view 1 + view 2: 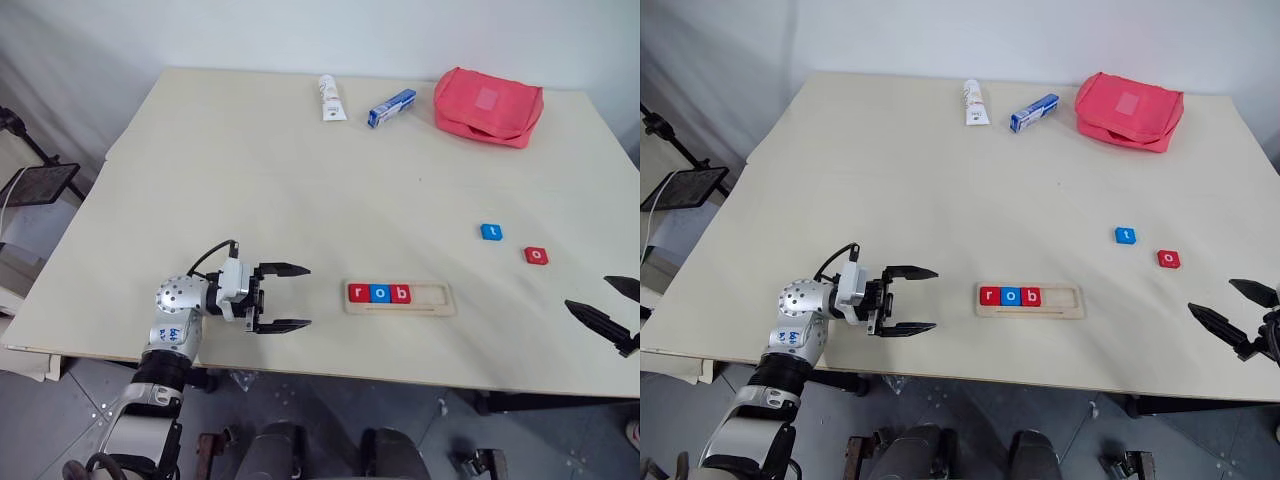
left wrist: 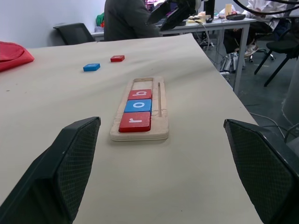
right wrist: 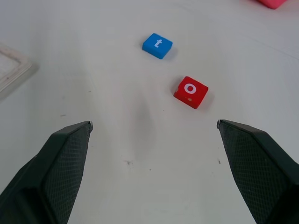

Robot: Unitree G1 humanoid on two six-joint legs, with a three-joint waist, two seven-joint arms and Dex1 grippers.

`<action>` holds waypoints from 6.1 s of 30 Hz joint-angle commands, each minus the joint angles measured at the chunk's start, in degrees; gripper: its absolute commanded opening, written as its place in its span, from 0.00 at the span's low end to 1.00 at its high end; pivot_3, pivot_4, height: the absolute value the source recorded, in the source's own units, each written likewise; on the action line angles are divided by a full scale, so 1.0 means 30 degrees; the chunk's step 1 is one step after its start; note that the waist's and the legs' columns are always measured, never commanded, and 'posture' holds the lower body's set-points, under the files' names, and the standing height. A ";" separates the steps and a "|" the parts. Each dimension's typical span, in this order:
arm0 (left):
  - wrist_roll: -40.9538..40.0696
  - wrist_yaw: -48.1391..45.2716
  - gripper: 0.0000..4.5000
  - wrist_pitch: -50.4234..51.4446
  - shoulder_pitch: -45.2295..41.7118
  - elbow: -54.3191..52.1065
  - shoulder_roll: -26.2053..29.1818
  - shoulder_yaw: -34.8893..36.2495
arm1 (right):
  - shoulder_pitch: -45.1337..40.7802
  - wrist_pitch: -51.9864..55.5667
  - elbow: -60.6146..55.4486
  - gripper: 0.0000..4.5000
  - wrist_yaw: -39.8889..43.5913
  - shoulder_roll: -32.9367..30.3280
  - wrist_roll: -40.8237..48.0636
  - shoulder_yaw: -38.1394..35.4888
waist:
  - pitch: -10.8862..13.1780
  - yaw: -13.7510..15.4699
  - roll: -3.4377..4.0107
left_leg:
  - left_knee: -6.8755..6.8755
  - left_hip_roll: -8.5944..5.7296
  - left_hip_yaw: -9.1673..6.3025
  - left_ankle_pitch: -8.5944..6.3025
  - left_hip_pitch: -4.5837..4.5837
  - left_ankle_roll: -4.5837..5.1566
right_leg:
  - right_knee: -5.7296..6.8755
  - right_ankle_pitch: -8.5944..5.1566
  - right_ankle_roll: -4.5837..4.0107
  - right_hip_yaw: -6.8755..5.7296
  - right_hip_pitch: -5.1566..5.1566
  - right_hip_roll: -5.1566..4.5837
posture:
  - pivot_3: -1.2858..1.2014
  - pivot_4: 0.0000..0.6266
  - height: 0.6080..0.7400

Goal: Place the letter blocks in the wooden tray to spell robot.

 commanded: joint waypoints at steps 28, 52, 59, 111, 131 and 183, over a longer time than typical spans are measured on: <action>-0.0031 -0.0117 1.00 -0.0756 -0.0492 0.0408 -0.0479 0.0272 | -0.1747 0.2941 -0.0196 0.99 -0.3572 -0.0048 0.1060 0.1843 | -0.0001 -0.0029 0.0002 | 0.0002 0.0009 0.0006 0.0000 0.0013 0.0001 | -0.0015 0.0000 -0.0001 0.0007 0.0015 0.0001 | 0.52 0.24 1.00; -0.0221 0.1539 1.00 0.0075 0.2404 -0.3481 -0.0402 0.0175 | -1.0390 0.0018 1.0200 0.96 -0.9589 0.2638 -0.1932 0.5876 | -0.0004 -0.0219 0.0023 | -0.0008 0.0008 -0.0009 -0.0001 0.0010 0.0002 | 0.0022 0.0000 -0.0001 0.0002 0.0006 0.0001 | 0.52 0.24 1.00; -0.0256 0.1530 1.00 0.0059 0.2535 -0.3581 -0.0373 0.0147 | -1.0357 -0.0414 1.0533 0.49 -0.9898 0.2804 -0.1850 0.5858 | -0.0004 -0.0218 0.0024 | -0.0008 0.0009 -0.0010 -0.0001 0.0010 0.0002 | 0.0022 0.0000 -0.0001 0.0001 0.0009 0.0001 | 0.52 0.24 1.00; -0.0268 0.0155 1.00 -0.0427 0.0660 -0.0824 0.0292 0.0610 | 0.2937 0.6425 -1.2938 0.99 -0.9276 0.3371 0.2023 0.4925 | -0.0008 -0.0022 0.0044 | -0.0040 -0.0014 0.0020 -0.0005 0.0060 0.0006 | 0.0060 0.0000 -0.0001 0.0138 -0.0020 0.0019 | 0.52 0.24 1.00; -0.0541 -0.0607 1.00 -0.0352 0.1488 -0.1995 0.0649 0.0572 | -1.2140 -0.9139 0.7928 0.99 0.7599 -0.3527 -0.6096 1.5351 | 0.0013 -0.0403 0.0003 | -0.0009 0.0019 0.0049 -0.0011 0.0017 0.0030 | -0.0096 0.0000 0.0001 0.0022 0.0036 0.0010 | 0.52 0.24 1.00; -0.0322 -0.0076 1.00 -0.0408 0.1012 -0.1695 0.0136 0.0185 | -1.3992 0.4709 -0.4069 0.32 0.5809 -0.0692 -0.6022 1.8778 | 0.0039 -0.0419 0.0056 | 0.0030 -0.0006 -0.0060 -0.0015 -0.0079 0.0014 | 0.0031 0.0001 0.0001 -0.0034 -0.0069 -0.0007 | 0.52 0.24 1.00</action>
